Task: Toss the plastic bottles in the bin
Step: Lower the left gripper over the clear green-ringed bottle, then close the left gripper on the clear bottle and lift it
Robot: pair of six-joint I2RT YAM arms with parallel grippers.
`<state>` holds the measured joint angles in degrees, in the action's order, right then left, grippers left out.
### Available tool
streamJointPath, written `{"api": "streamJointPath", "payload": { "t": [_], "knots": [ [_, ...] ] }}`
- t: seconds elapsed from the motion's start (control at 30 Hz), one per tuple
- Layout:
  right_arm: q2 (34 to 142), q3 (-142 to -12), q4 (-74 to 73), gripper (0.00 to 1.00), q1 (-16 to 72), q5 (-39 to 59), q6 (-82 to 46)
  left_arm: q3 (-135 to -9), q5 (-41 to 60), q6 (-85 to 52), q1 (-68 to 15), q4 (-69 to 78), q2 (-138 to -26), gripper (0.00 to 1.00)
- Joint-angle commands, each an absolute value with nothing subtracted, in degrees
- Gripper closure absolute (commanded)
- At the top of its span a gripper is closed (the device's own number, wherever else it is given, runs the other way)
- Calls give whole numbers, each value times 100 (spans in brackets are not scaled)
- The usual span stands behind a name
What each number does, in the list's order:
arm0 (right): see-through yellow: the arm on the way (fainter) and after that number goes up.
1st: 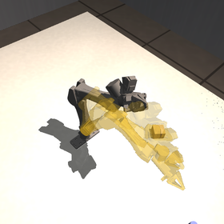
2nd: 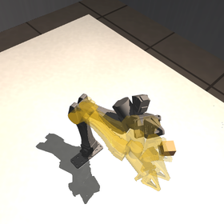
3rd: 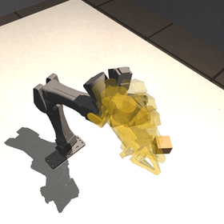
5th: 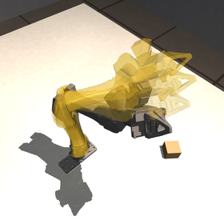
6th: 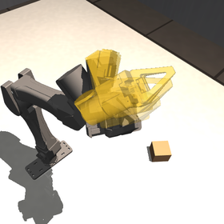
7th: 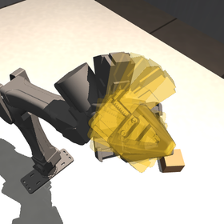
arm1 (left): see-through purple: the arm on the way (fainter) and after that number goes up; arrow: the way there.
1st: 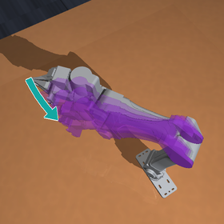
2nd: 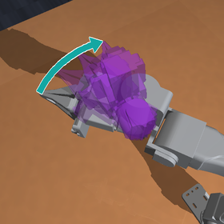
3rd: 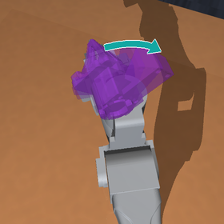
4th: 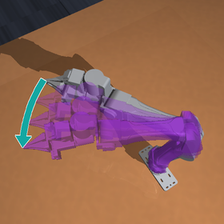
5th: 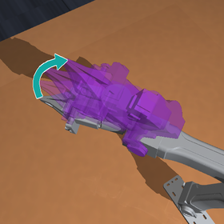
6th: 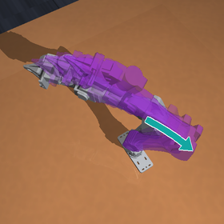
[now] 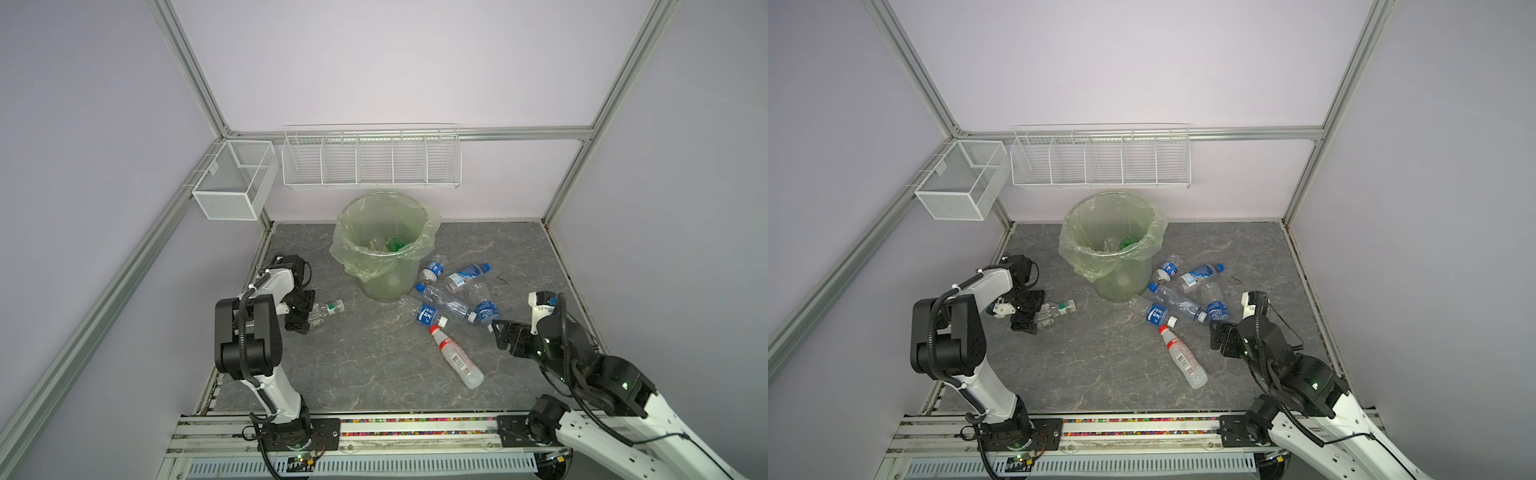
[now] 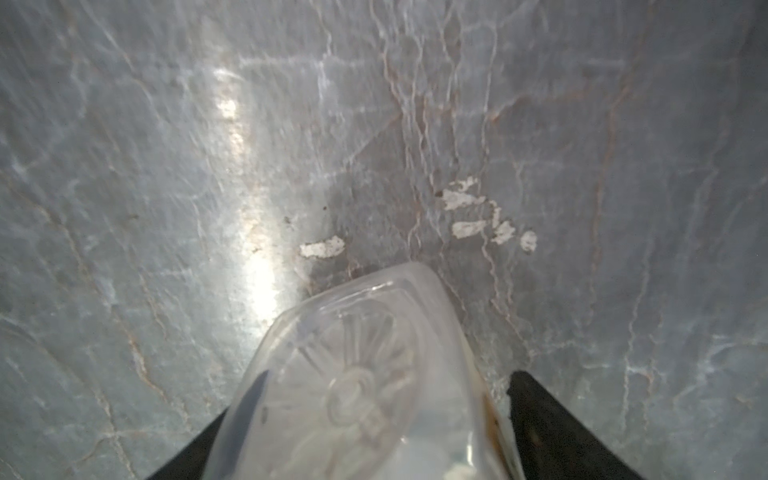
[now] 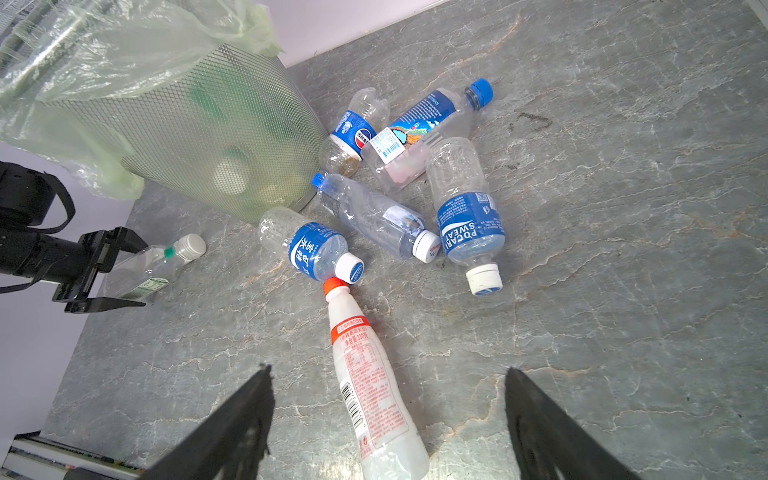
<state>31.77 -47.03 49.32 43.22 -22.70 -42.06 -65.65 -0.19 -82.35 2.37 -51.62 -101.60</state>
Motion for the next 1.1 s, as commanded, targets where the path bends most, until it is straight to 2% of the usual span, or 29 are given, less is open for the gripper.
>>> {"api": "streamJointPath", "payload": {
  "t": [0.0, 0.13, 0.2, 0.87, 1.03, 1.07],
  "knots": [
    [3144, -4689, 5018, 12, 4329, -2311, -4351, -6489, -145, -8118, 290, -5030, -10154, 19],
    [3164, -4649, 5053, 12, 4327, -2387, -4324, -6410, -201, -7969, 299, -4872, -10050, 32],
    [3197, -4641, 5062, 12, 4320, -2393, -4304, -6368, -277, -7916, 299, -4847, -9965, 35],
    [3330, -4489, 4990, 12, 4326, -2373, -4298, -5924, -758, -6297, 299, -4702, -8413, 51],
    [3323, -4381, 4995, 12, 4329, -2447, -4382, -5667, -322, -5603, 299, -4502, -8056, 61],
    [3314, -4356, 4976, 12, 4330, -2466, -4394, -5654, -254, -5448, 299, -4509, -8005, 66]
  ]
}}
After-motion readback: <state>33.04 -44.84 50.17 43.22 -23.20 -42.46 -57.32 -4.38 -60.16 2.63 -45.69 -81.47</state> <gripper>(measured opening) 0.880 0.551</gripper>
